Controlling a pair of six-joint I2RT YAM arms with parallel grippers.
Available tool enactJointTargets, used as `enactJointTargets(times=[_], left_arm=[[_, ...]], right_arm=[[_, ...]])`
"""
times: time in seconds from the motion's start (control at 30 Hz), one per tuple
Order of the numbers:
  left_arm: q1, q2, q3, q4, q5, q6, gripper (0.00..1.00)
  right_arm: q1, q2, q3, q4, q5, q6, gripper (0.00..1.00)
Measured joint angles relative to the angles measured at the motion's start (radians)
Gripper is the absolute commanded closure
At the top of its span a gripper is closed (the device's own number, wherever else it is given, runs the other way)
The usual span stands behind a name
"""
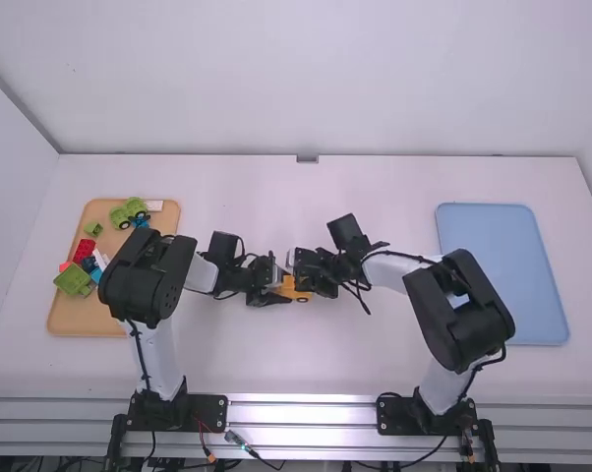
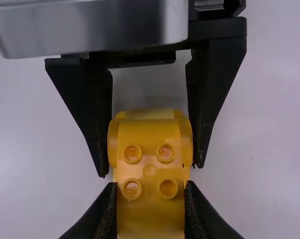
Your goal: Assemble lego blocks to make yellow taxi
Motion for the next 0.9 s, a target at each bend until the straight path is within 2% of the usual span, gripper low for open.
enactJointTargets(times=[0.13, 0.2, 0.63, 0.9], left_arm=[[0.0, 0.0, 0.0, 0.0, 0.0, 0.0, 0.75], [0.0, 0.0, 0.0, 0.0, 0.0, -0.001, 0.75], [0.0, 0.0, 0.0, 0.004, -0.004, -0.001, 0.79], [-0.017, 0.0, -0.001, 0.002, 0.002, 0.006, 0.79]], right_arm=[[0.0, 0.0, 0.0, 0.001, 0.0, 0.0, 0.98], [0.001, 0.0, 0.0, 0.004, 0.0, 0.001, 0.82], [0.001, 0.005, -0.002, 0.019, 0.0, 0.001, 0.62], [0.011, 0.041, -0.007, 0.026, 0.018, -0.003, 0.61]])
